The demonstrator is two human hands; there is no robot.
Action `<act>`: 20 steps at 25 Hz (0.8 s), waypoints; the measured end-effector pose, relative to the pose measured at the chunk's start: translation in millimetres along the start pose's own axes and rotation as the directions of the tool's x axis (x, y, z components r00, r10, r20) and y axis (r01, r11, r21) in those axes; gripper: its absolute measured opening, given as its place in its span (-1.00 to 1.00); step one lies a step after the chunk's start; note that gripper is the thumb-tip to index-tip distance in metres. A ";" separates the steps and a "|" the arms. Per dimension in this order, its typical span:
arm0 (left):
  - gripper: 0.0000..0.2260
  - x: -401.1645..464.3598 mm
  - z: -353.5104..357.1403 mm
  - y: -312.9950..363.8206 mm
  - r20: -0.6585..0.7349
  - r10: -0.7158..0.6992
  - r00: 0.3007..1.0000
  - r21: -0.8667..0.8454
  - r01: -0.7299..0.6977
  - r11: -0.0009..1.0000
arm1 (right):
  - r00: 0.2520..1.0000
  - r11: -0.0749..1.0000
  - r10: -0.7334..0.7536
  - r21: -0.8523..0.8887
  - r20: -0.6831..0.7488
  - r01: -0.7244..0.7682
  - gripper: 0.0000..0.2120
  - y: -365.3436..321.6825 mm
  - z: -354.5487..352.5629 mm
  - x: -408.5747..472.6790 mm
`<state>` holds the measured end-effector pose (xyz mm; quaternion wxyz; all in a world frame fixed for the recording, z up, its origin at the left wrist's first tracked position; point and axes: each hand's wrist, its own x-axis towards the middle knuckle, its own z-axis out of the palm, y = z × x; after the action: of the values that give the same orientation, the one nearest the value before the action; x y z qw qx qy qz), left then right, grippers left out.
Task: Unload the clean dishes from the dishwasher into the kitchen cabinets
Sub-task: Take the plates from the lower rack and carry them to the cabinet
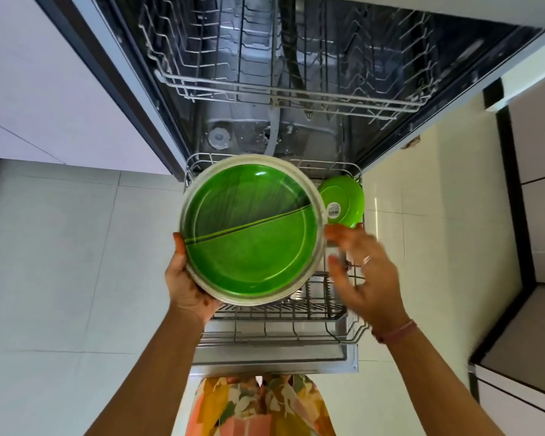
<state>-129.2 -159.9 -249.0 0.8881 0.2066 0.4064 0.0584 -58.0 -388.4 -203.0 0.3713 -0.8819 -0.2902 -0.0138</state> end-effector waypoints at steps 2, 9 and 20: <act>-0.57 11.7 -10.4 -2.5 -0.001 0.008 1.000 0.014 -0.008 1.000 | 0.754 0.765 0.609 0.436 -0.247 -0.474 -0.75 48.1 16.4 3.6; -0.58 91.5 -48.9 -41.4 -0.029 0.113 0.993 0.004 -0.113 0.994 | 0.301 0.283 0.952 0.514 -0.049 -0.810 -0.83 233.3 119.8 8.0; -0.44 119.5 -52.1 -77.7 0.036 0.090 0.995 -0.003 -0.090 0.996 | 0.440 0.215 0.889 0.734 0.125 -0.644 -0.88 248.7 68.2 36.4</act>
<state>-93.8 -181.3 -395.0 0.8919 0.2251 0.3805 0.0952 89.0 -463.2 -404.6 0.6667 -0.6772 0.2784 0.1395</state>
